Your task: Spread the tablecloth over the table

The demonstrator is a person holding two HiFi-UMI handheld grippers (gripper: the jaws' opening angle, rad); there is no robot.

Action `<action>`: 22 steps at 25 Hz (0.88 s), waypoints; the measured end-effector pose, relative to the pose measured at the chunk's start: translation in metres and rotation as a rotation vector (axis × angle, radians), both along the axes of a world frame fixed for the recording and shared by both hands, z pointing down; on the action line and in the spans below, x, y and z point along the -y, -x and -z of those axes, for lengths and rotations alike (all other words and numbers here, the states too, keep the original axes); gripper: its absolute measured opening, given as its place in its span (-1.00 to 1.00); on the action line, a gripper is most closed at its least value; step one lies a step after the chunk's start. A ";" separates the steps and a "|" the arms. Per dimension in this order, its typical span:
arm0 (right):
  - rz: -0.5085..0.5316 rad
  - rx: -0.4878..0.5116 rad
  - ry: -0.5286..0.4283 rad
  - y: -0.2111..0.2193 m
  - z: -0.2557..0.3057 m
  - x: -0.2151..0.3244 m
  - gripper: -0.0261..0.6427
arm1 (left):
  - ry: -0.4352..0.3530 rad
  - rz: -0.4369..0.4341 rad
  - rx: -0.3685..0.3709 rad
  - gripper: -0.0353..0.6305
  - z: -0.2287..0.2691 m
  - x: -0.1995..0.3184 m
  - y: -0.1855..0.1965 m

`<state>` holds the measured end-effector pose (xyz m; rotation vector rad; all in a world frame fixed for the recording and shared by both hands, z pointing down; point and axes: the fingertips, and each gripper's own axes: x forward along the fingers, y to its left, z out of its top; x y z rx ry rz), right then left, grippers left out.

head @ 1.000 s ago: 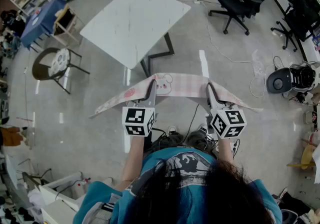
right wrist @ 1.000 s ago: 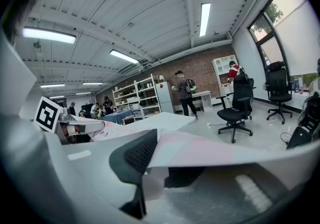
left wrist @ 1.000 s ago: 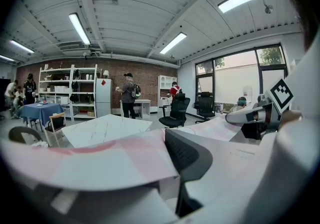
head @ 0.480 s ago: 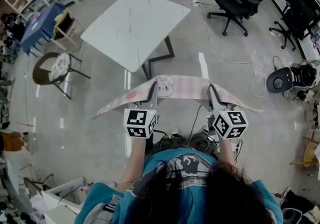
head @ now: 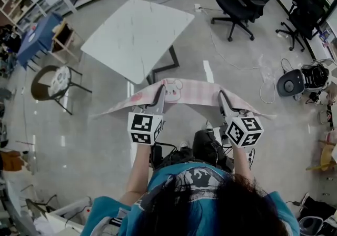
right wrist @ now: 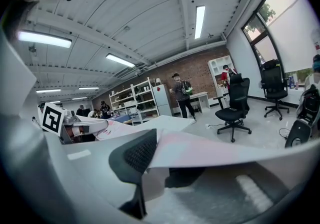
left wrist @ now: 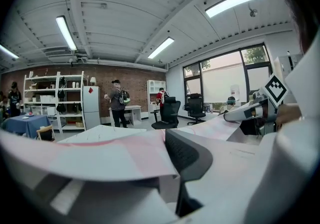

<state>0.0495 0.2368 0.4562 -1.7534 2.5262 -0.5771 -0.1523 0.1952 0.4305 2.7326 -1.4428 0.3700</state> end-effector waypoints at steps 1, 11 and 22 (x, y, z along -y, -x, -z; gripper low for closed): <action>-0.003 -0.003 -0.003 -0.003 0.002 0.003 -0.78 | -0.006 -0.008 0.003 -0.72 0.002 0.004 -0.003; 0.006 -0.010 -0.035 -0.011 0.020 0.062 -0.78 | -0.039 -0.023 -0.003 -0.71 0.021 0.061 -0.012; 0.119 -0.001 -0.068 -0.025 0.036 0.196 -0.79 | -0.076 0.079 -0.003 -0.71 0.042 0.170 -0.022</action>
